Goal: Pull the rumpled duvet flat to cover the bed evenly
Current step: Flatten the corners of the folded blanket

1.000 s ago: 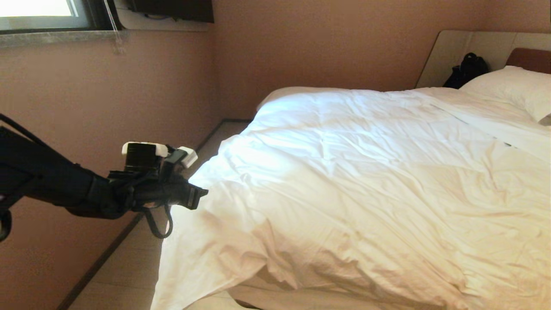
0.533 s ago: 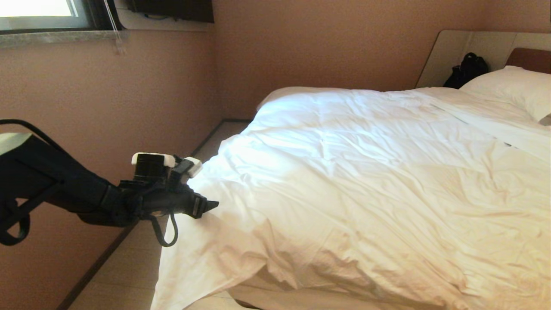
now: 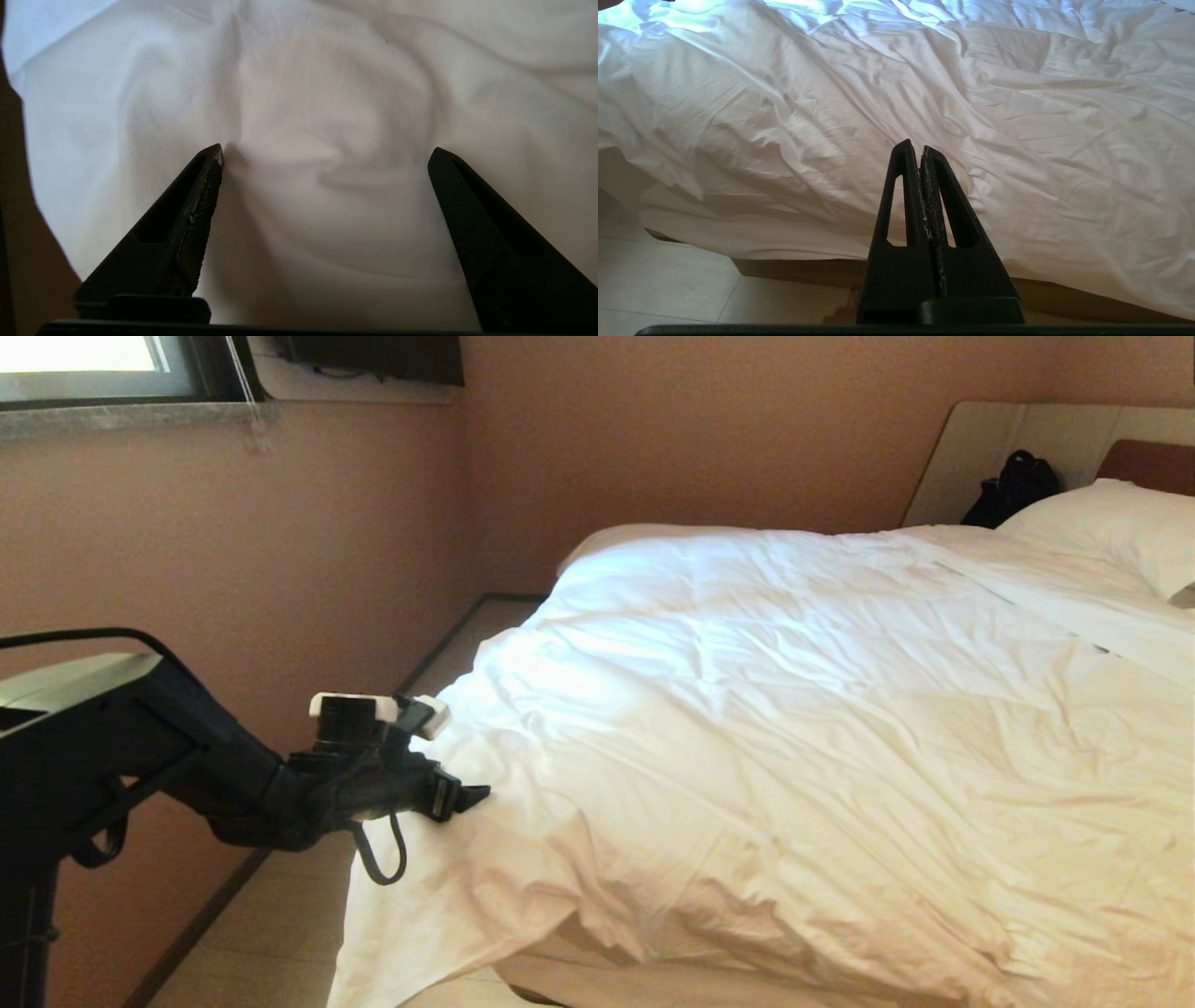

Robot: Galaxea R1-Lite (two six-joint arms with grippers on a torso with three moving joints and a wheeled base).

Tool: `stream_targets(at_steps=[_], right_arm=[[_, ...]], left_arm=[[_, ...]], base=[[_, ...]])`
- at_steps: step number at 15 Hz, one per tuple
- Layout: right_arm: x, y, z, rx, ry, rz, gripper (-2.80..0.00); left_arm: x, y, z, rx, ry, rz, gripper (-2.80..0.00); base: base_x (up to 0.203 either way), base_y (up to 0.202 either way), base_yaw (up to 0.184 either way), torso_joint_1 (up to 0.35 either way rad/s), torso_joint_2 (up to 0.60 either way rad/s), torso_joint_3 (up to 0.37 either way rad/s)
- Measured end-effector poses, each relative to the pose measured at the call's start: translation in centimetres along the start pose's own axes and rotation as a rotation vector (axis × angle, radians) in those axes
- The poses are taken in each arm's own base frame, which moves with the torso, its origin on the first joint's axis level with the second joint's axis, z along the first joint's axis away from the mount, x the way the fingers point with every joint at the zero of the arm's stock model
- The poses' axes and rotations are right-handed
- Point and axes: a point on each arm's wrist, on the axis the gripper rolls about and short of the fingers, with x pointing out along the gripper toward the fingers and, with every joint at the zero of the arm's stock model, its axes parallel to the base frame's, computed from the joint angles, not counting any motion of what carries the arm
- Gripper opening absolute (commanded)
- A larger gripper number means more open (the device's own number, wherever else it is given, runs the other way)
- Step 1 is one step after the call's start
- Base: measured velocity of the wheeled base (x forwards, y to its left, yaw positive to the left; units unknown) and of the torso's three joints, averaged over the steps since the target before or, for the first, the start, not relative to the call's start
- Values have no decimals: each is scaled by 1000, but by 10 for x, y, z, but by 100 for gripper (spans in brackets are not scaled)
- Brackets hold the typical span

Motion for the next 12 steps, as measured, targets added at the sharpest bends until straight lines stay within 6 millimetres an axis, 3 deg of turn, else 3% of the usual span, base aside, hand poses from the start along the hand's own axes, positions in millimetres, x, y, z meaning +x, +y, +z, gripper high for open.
stream_targets(at_steps=[12], right_arm=[[0,0,0,0,0,0,-280]], left_arm=[[25,0,-30,-26,76,-21,0]], base=[[0,0,0,0,0,0]])
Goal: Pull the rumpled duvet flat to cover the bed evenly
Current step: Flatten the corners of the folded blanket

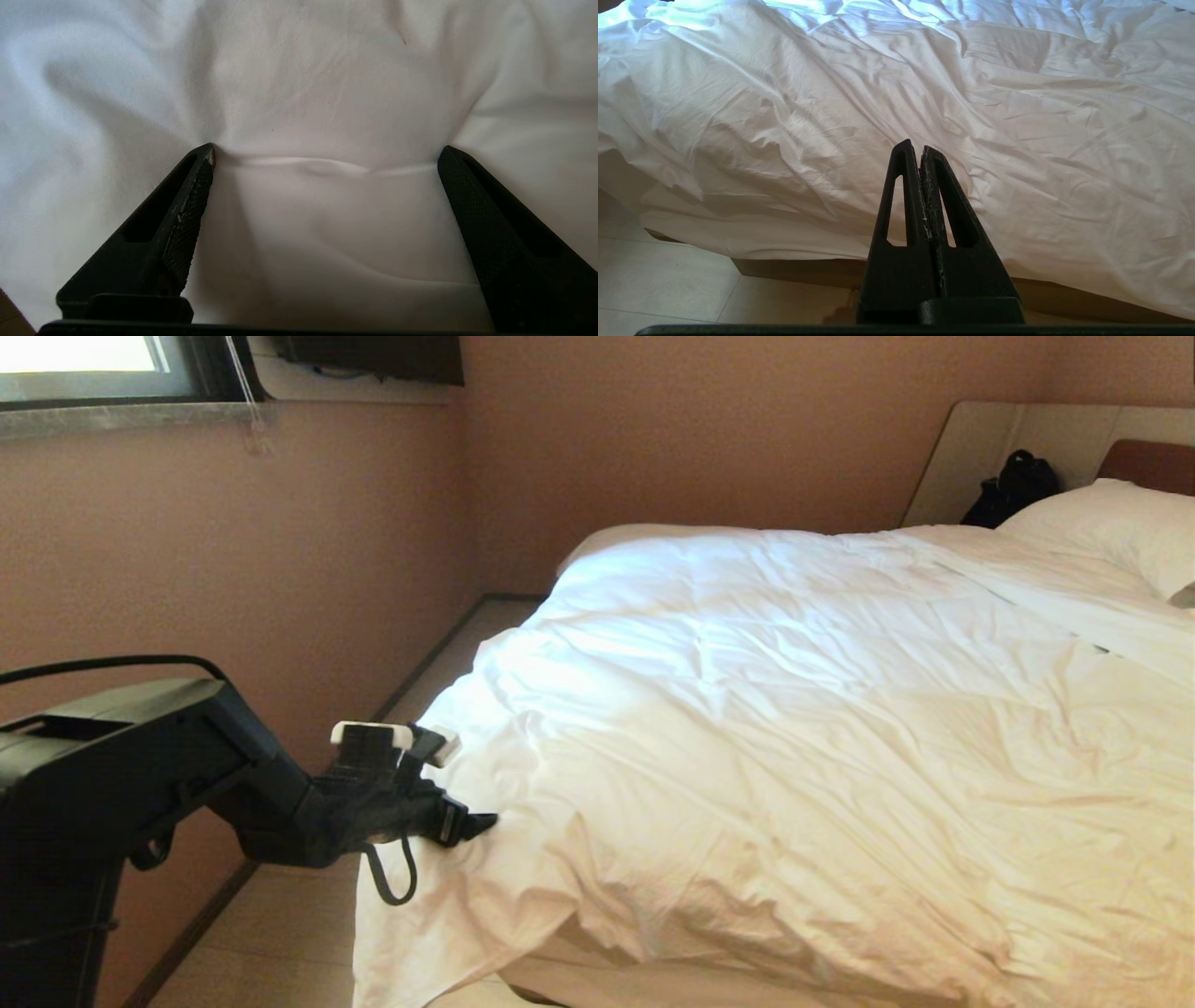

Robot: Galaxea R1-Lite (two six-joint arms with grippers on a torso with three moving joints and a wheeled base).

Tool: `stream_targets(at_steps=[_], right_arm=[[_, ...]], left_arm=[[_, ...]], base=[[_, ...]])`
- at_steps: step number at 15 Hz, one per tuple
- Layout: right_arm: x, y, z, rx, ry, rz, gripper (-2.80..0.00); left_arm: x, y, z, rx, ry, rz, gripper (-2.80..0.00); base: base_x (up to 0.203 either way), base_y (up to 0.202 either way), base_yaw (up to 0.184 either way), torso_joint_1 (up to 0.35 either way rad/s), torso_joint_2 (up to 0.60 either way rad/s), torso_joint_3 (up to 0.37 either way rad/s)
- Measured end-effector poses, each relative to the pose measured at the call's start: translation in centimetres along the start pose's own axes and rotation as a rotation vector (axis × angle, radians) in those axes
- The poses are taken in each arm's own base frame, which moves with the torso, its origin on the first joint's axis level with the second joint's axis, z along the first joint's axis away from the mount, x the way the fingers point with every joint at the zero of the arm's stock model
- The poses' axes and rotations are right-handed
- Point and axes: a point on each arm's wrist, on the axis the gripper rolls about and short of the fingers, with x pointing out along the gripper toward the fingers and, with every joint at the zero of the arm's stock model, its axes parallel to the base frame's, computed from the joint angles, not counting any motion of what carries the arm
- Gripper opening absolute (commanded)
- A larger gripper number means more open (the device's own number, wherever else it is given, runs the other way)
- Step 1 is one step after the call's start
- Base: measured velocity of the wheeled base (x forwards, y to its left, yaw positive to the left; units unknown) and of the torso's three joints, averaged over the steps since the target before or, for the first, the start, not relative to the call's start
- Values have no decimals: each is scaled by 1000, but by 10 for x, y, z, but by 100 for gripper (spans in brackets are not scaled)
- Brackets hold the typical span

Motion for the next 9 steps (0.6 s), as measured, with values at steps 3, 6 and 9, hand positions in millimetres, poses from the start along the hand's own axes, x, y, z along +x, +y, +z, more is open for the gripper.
stream_targets(at_steps=[3,6,9], right_arm=[[0,0,0,0,0,0,-280],[0,0,0,0,0,0,-280],[0,0,0,0,0,0,-280]], left_arm=[[6,1,-4,6,-15,6,0],[9,1,-8,-2,-12,7,-280],[10,1,-8,-23,-12,7,-280]], base=[[0,0,0,0,0,0],[0,0,0,0,0,0],[0,0,0,0,0,0]])
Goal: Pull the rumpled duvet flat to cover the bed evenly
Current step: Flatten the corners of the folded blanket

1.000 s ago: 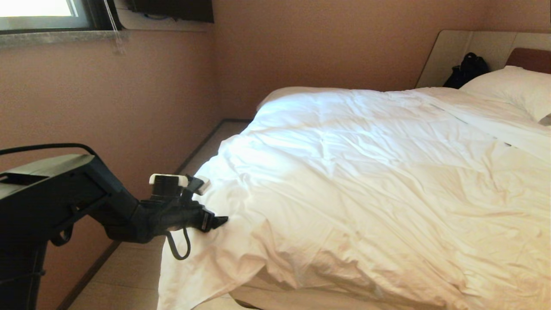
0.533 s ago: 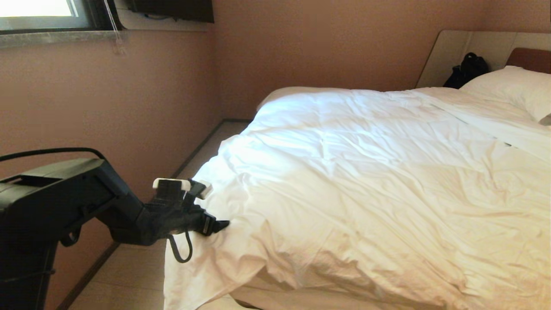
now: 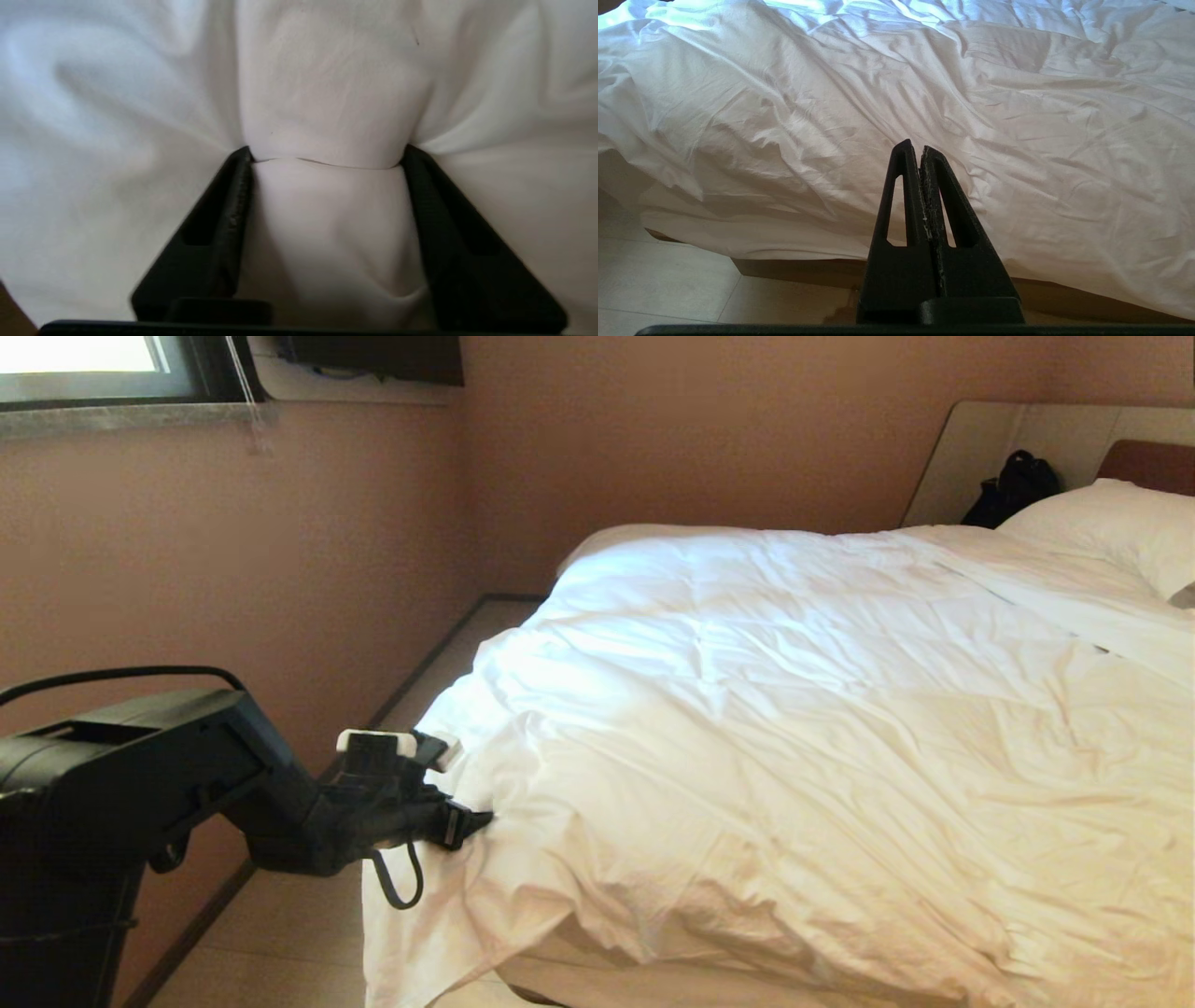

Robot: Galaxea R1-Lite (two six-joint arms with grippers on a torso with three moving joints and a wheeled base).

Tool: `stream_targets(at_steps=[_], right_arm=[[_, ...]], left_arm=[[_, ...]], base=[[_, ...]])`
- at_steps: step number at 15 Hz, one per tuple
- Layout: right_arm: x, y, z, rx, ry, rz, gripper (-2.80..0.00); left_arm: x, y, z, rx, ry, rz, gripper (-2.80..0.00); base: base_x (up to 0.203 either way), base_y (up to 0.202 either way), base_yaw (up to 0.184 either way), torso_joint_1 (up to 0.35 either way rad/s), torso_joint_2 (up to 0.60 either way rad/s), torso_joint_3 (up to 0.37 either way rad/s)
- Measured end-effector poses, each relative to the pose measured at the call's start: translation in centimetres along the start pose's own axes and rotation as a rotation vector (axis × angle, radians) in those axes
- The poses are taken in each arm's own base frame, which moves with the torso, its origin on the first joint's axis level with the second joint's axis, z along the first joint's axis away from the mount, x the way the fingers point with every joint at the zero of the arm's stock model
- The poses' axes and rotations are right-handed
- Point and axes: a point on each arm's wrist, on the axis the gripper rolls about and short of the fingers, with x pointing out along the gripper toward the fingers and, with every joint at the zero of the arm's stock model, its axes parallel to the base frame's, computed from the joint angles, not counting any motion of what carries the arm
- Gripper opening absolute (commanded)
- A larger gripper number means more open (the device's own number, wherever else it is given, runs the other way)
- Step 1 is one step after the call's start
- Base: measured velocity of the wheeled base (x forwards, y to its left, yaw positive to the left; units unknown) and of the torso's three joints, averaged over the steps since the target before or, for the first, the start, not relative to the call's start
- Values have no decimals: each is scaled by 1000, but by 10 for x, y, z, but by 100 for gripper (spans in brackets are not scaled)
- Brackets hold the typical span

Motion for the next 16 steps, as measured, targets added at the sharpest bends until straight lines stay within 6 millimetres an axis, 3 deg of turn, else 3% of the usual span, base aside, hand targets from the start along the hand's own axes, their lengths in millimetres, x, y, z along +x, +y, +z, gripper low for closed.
stream_targets(at_steps=[8,12,16], right_arm=[[0,0,0,0,0,0,-280],[0,0,0,0,0,0,-280],[0,0,0,0,0,0,-280]], left_arm=[[-6,-3,-1,1,7,-2,-280],[-26,-9,-4,1,26,-6,-280],[-60,-10,-10,32,45,7,-280]], base=[[0,0,0,0,0,0],[0,0,0,0,0,0],[0,0,0,0,0,0]])
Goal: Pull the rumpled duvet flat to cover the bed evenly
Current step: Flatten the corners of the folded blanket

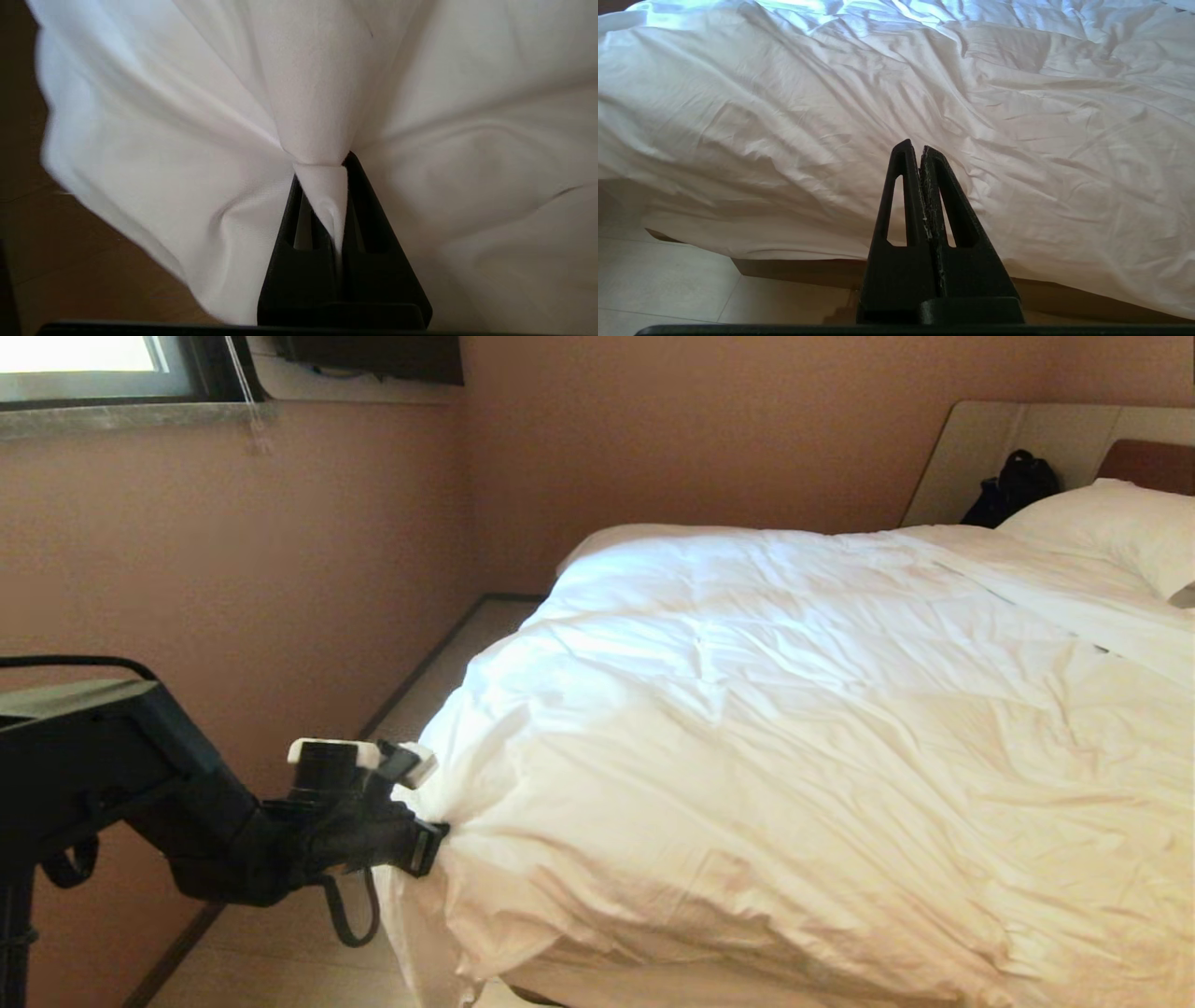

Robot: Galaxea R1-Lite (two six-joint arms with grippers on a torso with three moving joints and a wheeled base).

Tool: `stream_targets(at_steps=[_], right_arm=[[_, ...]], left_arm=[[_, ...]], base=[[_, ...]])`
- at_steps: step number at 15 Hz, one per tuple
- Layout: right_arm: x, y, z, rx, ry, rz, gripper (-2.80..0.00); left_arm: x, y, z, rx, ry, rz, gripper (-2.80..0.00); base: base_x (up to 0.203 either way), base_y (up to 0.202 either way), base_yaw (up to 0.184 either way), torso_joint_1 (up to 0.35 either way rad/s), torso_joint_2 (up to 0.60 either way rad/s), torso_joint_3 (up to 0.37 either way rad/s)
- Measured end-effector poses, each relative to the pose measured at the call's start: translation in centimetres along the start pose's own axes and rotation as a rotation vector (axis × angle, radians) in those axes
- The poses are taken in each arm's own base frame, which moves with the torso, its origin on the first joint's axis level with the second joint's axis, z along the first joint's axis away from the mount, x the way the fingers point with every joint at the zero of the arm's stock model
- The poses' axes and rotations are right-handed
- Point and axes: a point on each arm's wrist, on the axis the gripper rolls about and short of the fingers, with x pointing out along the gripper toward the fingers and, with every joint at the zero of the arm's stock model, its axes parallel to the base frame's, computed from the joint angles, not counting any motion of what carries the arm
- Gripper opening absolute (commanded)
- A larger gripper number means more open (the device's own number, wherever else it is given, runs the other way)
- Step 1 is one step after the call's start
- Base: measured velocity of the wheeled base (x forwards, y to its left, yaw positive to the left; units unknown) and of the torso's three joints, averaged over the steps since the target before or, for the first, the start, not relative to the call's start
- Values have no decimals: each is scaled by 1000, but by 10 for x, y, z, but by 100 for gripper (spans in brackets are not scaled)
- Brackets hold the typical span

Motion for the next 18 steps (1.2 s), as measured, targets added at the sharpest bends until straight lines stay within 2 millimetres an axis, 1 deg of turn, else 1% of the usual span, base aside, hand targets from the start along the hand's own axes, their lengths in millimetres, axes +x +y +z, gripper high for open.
stream_targets(at_steps=[4,7,11,18], right_arm=[[0,0,0,0,0,0,-280],[0,0,0,0,0,0,-280],[0,0,0,0,0,0,-280],[0,0,0,0,0,0,-280]], left_arm=[[-40,7,-6,-16,-6,46,-280],[-54,10,-13,-4,1,69,-280],[-63,7,-24,-8,31,70,-280],[-68,5,-36,-31,65,61,-280]], base=[[0,0,0,0,0,0],[0,0,0,0,0,0],[0,0,0,0,0,0],[0,0,0,0,0,0]])
